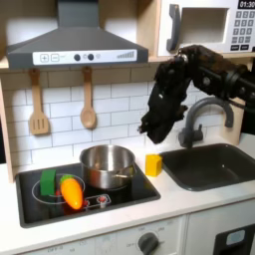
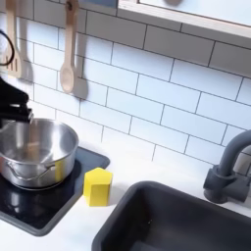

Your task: Push button

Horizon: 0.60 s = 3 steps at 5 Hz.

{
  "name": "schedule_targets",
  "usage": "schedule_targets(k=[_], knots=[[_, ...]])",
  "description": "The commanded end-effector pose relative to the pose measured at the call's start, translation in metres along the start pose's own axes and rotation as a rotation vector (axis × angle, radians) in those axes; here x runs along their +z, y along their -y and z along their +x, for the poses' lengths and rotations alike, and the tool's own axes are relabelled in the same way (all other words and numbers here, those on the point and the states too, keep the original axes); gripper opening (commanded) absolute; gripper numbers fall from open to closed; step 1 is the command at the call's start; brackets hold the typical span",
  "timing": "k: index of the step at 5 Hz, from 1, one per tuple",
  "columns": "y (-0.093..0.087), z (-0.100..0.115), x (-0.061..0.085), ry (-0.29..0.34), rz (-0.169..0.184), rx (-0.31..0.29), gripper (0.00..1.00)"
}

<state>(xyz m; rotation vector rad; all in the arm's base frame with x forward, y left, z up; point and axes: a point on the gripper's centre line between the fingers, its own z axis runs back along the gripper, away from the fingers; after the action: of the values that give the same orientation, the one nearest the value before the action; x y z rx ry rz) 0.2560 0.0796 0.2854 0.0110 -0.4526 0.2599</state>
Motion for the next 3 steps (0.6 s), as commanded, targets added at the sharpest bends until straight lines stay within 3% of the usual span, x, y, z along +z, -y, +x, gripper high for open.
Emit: schedule_targets(k=[1, 3], knots=[[-0.01, 0.034, 0.009, 0.143, 0.024, -0.012, 0.0], [-0.019, 0.066, 0.019, 0.251, 0.035, -0.027, 0.0]])
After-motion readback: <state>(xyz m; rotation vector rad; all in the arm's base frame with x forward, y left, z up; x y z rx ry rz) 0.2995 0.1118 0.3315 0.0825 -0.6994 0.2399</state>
